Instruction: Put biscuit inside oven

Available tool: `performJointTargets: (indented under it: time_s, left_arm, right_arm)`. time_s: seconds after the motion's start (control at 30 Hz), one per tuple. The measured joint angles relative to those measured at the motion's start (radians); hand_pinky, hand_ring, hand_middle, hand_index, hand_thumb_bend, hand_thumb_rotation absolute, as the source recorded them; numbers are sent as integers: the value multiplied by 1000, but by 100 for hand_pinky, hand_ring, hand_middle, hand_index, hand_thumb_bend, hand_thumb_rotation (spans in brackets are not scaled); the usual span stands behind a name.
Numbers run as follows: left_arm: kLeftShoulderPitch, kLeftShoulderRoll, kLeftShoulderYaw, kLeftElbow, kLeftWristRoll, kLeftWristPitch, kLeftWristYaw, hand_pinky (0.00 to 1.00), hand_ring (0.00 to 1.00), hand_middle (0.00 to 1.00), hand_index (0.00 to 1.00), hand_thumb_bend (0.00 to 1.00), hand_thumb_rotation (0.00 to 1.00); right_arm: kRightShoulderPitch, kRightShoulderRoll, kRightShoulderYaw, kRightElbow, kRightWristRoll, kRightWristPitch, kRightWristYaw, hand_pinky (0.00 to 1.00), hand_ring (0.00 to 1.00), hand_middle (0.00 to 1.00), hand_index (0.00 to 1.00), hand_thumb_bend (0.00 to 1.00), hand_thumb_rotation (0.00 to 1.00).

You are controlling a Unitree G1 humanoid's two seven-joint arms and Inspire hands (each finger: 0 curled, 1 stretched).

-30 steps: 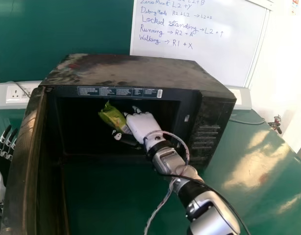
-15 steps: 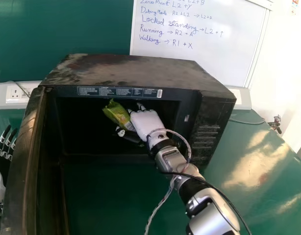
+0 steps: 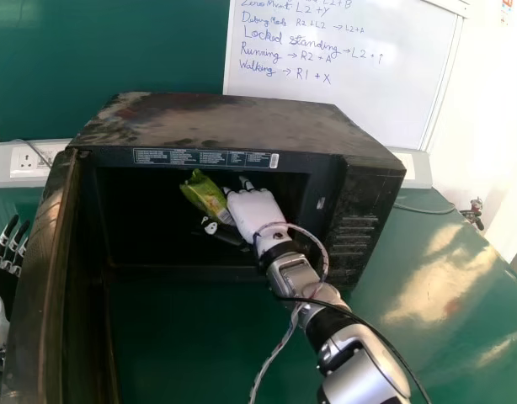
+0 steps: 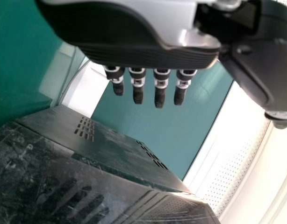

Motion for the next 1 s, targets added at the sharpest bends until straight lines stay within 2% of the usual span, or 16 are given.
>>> performJointTargets:
  time_s: [0.1, 0.13, 0.17, 0.27, 0.47, 0.67, 1.0]
  left_arm:
    - [2, -1, 0, -8, -1, 1, 1, 0, 68, 78, 94, 2, 0]
    - [3, -2, 0, -11, -1, 1, 1, 0, 68, 78, 94, 2, 0]
    - [3, -2, 0, -11, -1, 1, 2, 0, 68, 77, 93, 3, 0]
    - [1, -2, 0, -9, -1, 1, 2, 0, 68, 78, 94, 3, 0]
    - [-1, -2, 0, -7, -4, 1, 1, 0, 67, 77, 93, 2, 0]
    - [0, -1, 0, -7, -4, 0, 2, 0, 68, 77, 94, 3, 0]
    - [0, -1, 0, -6, -6, 0, 0, 0, 68, 78, 94, 2, 0]
  right_arm:
    - [0, 1, 0, 0, 5, 0, 0, 57, 46, 48, 53, 52, 0]
    - [0, 2, 0, 1, 8, 3, 1, 58, 53, 56, 52, 52, 7]
    - [0, 4, 1, 0, 9, 14, 4, 61, 61, 64, 65, 66, 16]
    - [-1, 14, 11, 0, 9, 59, 28, 63, 70, 74, 77, 84, 38]
    - [-3, 27, 17, -3, 10, 97, 40, 68, 78, 83, 86, 94, 60]
    - [-3, 30, 26, -16, 11, 123, 49, 75, 83, 90, 92, 100, 66]
    - [0, 30, 22, -38, 38, 124, 78, 87, 91, 96, 97, 100, 74]
